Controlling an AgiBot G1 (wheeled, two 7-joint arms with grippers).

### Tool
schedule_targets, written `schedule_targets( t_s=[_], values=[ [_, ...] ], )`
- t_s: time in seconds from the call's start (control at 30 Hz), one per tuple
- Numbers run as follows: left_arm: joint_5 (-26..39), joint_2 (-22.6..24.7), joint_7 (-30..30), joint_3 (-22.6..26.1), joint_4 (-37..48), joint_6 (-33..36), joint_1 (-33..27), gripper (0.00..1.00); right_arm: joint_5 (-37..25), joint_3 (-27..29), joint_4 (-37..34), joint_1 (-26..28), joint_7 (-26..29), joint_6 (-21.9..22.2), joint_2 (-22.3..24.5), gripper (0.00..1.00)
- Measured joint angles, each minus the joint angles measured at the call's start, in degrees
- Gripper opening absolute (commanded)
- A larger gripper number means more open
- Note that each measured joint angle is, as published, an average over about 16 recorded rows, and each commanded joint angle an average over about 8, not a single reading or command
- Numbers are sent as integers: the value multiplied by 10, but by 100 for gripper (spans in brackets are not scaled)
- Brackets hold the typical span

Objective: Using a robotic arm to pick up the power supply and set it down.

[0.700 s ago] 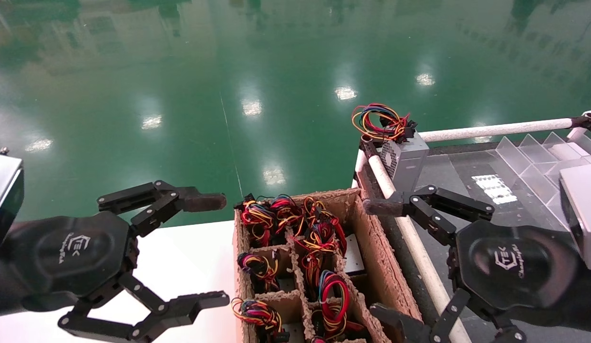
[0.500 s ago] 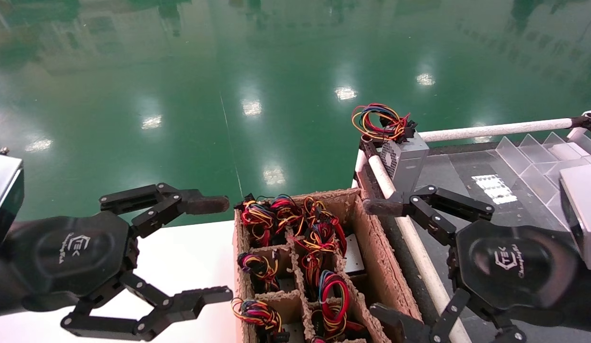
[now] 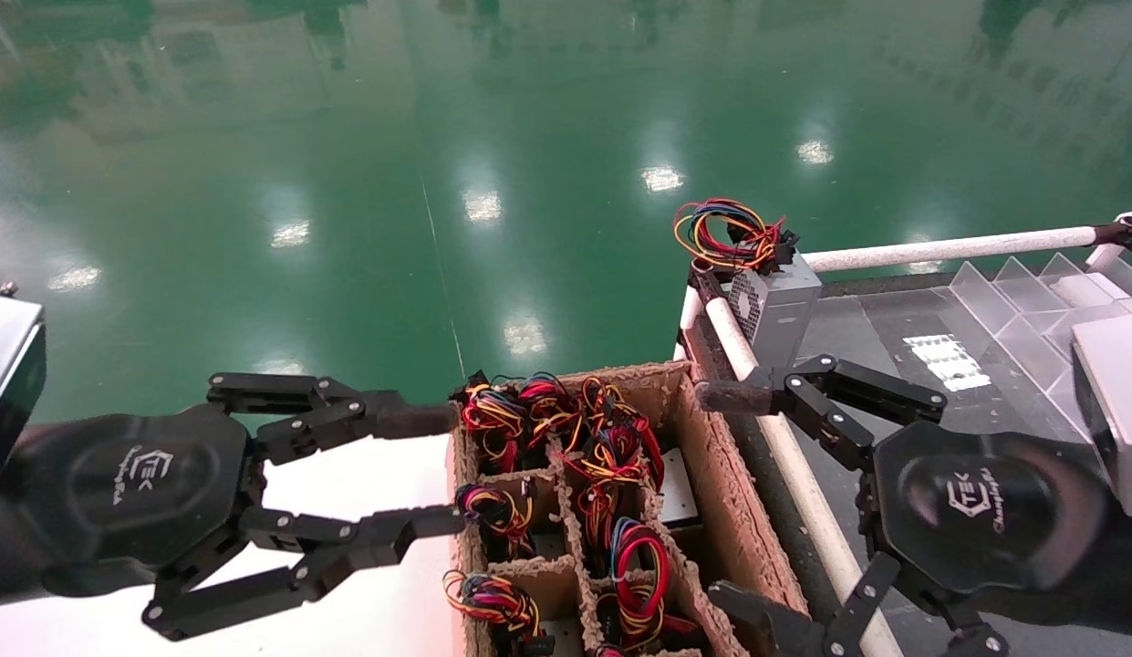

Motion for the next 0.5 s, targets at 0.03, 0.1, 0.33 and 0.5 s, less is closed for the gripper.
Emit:
schedule_targets(
  t_s=[0.03,0.1,0.33,0.5],
  values=[
    [0,0,0,0,0,0,0,0,0,0,0,0,0,0,0,100],
    [0,0,0,0,0,0,0,0,0,0,0,0,0,0,0,100],
    [0,0,0,0,0,0,0,0,0,0,0,0,0,0,0,100],
    [0,0,0,0,0,0,0,0,-9,-1,-2,1,-4,7,-1,100]
  ],
)
